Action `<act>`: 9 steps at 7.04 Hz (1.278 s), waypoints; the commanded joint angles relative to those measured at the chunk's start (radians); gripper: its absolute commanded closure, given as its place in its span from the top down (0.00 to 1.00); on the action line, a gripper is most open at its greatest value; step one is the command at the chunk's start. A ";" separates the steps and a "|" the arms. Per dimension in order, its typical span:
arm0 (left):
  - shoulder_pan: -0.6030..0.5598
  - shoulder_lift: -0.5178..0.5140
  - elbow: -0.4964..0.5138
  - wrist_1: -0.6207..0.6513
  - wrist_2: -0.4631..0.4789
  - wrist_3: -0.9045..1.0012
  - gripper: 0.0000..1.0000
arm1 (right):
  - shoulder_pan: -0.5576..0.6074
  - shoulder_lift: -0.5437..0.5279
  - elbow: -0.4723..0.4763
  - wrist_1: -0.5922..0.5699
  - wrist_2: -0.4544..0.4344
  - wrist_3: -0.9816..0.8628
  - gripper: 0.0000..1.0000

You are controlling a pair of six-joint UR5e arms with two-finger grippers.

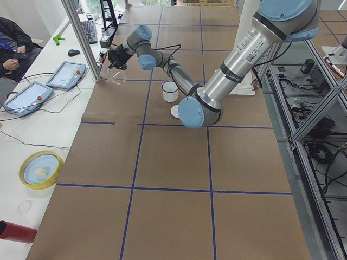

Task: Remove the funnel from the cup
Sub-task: 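Lift the funnel out of the mug with the left gripper, carry it farther away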

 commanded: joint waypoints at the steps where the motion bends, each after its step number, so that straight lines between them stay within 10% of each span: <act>1: 0.049 0.042 0.191 -0.235 0.086 -0.022 0.00 | 0.000 0.000 0.000 0.000 0.000 0.000 1.00; 8: 0.126 0.042 0.316 -0.415 0.220 -0.065 0.01 | 0.000 0.000 0.000 0.000 0.000 0.000 1.00; 9: 0.126 0.044 0.314 -0.415 0.218 -0.062 0.17 | 0.000 0.000 0.000 0.000 0.000 0.000 1.00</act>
